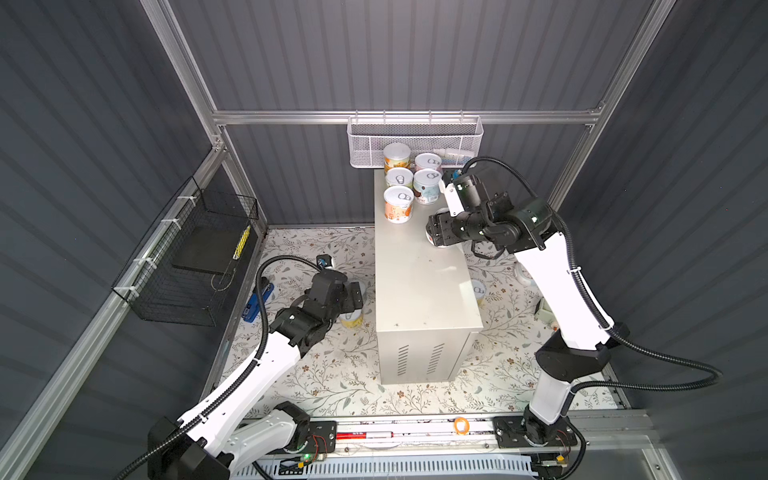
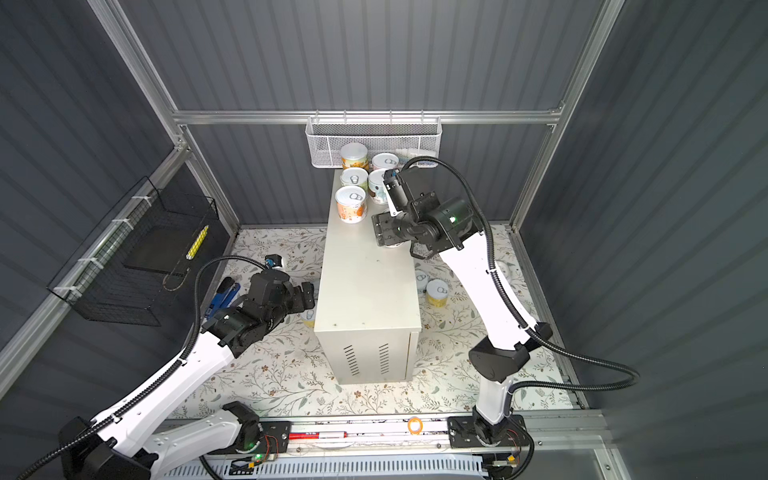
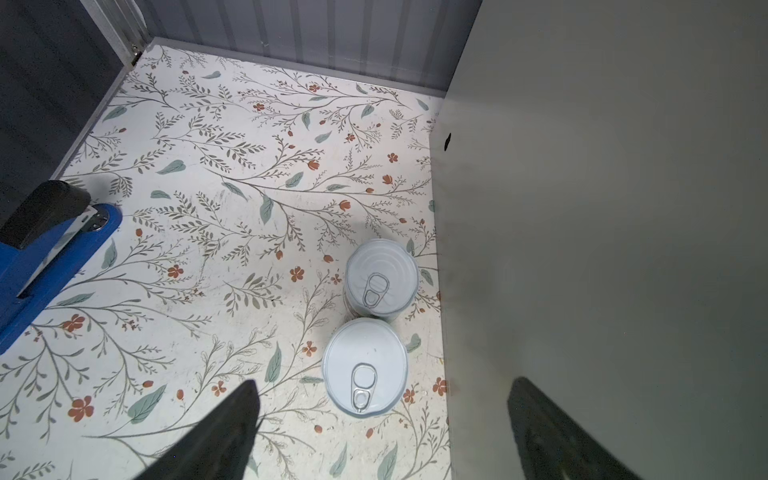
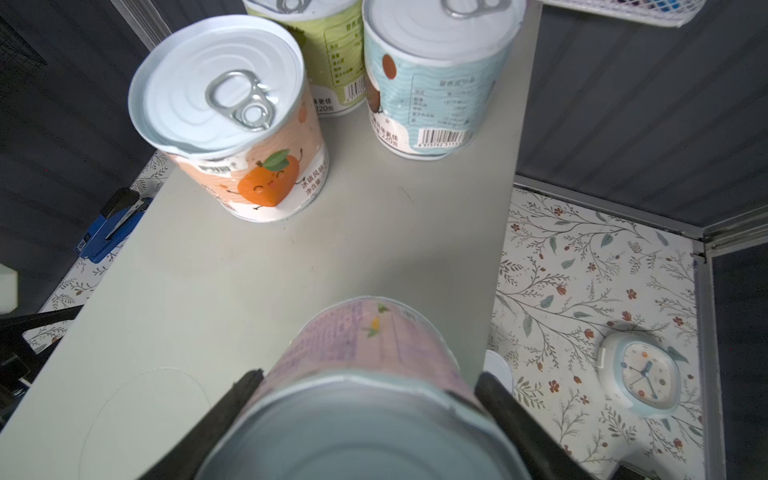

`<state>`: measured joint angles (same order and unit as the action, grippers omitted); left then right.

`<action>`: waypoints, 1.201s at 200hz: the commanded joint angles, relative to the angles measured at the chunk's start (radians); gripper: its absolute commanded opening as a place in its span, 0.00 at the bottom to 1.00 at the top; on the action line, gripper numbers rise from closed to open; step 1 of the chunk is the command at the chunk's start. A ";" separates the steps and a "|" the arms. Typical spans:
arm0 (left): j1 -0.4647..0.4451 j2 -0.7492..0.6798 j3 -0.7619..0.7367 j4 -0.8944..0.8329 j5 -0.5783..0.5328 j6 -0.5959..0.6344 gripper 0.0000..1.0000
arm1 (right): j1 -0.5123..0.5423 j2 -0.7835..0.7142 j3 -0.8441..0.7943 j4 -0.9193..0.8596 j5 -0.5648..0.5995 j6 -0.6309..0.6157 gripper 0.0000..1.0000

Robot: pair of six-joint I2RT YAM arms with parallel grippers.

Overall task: Place and organize the canned foods onto the counter
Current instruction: 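Lift the pink-labelled can up onto the cabinet top with the right gripper, then lower the pink-labelled can beside the orange-labelled can with the right gripper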

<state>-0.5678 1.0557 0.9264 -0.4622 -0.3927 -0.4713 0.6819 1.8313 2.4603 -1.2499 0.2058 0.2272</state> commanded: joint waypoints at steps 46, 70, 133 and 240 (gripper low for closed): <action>0.008 0.001 -0.018 0.036 0.012 0.007 0.94 | 0.004 0.032 0.049 0.042 -0.011 0.010 0.67; 0.010 0.008 -0.019 0.044 0.017 0.007 0.94 | 0.004 0.033 0.057 0.057 -0.012 0.003 0.74; 0.013 0.028 -0.001 0.053 0.035 0.016 0.95 | 0.001 0.041 0.072 0.073 -0.047 0.005 0.83; 0.013 0.037 0.055 0.025 0.039 0.031 0.95 | -0.036 -0.050 0.062 0.162 -0.122 -0.008 0.91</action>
<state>-0.5610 1.0897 0.9382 -0.4217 -0.3618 -0.4595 0.6598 1.8412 2.5107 -1.1355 0.1268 0.2230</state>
